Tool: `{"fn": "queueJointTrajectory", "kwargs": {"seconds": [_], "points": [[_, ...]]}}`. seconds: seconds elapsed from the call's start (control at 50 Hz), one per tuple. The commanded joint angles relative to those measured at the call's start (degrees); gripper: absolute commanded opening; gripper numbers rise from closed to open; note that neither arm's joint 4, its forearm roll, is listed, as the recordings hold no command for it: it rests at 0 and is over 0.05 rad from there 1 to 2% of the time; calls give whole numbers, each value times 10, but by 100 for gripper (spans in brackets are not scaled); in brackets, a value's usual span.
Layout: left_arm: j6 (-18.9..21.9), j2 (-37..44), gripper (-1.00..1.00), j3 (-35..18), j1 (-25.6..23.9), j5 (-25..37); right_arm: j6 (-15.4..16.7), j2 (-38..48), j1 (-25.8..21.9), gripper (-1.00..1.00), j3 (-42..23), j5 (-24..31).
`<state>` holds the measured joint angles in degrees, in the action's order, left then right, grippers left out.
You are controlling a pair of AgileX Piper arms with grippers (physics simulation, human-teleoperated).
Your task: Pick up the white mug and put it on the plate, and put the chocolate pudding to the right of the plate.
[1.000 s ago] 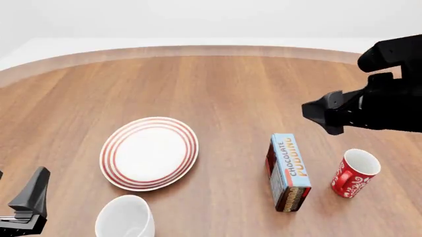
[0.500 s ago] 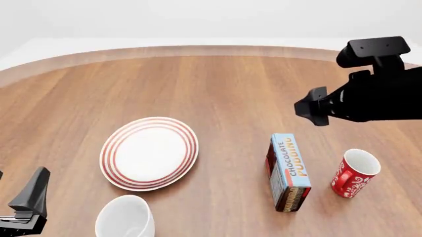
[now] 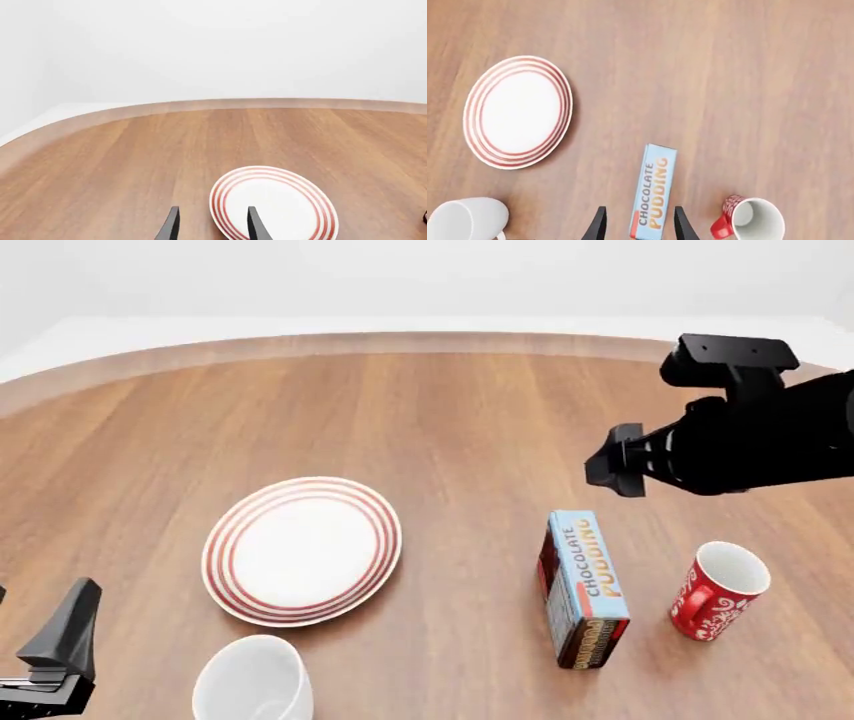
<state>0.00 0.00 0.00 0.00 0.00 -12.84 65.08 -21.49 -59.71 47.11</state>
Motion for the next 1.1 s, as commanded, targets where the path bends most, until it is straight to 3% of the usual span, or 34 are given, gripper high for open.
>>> {"fn": "queueJointTrajectory", "kwargs": {"seconds": [0.02, 0.2, 0.22, 0.52, 0.98, 1.1], "points": [[0, 0, 100, 0, 0, 0, -18, 17, 3, 100, 5, 6], [0, 0, 100, 0, 0, 0, -7, 28, 19, 100, 7, 11], [0, 0, 100, 0, 0, 0, 7, 34, 20, 100, 6, 10], [0, 0, 100, 0, 0, 0, 12, 78, 18, 100, -2, -7], [0, 0, 100, 0, 0, 0, -31, 114, 0, 100, 29, -54], [0, 0, 100, 0, 0, 0, -24, 115, 6, 100, 39, -58]]}}
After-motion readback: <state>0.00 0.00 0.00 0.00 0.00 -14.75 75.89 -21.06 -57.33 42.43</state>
